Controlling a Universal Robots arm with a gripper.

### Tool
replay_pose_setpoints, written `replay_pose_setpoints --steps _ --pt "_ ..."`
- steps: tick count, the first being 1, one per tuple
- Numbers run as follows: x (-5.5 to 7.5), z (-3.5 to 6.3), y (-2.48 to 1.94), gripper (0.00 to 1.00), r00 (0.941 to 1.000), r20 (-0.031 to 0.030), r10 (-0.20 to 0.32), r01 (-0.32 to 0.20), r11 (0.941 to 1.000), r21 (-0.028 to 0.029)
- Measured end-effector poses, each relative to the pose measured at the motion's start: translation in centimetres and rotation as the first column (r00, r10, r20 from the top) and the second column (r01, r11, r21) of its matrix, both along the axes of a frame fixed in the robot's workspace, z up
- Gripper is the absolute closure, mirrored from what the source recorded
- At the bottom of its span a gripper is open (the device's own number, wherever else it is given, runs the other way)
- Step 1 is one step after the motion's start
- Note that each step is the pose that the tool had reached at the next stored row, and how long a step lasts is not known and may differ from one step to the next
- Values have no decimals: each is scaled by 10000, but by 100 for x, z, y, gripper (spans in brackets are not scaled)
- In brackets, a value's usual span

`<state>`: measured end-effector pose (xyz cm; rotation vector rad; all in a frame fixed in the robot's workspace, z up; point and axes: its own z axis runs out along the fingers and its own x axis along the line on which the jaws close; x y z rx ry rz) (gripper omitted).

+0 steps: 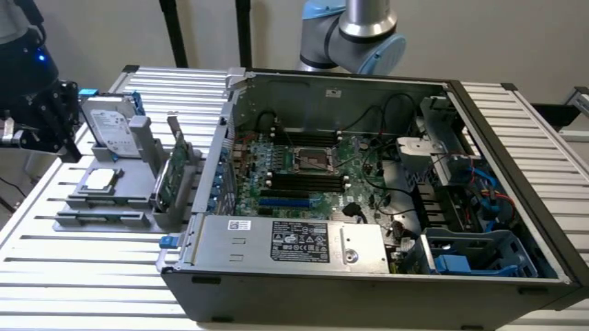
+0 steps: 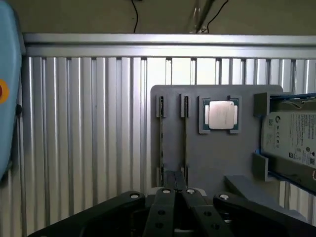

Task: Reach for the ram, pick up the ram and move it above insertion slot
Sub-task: 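Pick up the ram and move it above insertion slot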

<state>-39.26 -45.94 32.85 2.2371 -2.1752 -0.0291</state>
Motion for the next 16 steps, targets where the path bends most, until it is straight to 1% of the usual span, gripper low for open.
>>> replay_pose_setpoints --steps 2,5,7,8,10,11,12,13,14,16 --pt "0 -3 0 89 9993 3 371 -371 9993 1" --pt "-1 -4 0 89 9963 6 865 -865 9963 1" --pt "-1 -4 0 89 9959 6 908 -908 9959 0" --pt "-1 -4 0 88 9959 7 909 -909 9959 1" --pt "-1 -4 0 76 9958 7 910 -910 9958 1" --pt "-1 -4 0 76 9958 6 910 -910 9958 0" --pt "-1 -4 0 70 9958 5 911 -911 9958 0" --pt "-1 -6 0 70 9958 4 910 -910 9958 -1" --pt "-2 -17 0 64 9958 7 911 -911 9958 1" --pt "-2 -54 -1 64 9959 7 910 -910 9959 4"
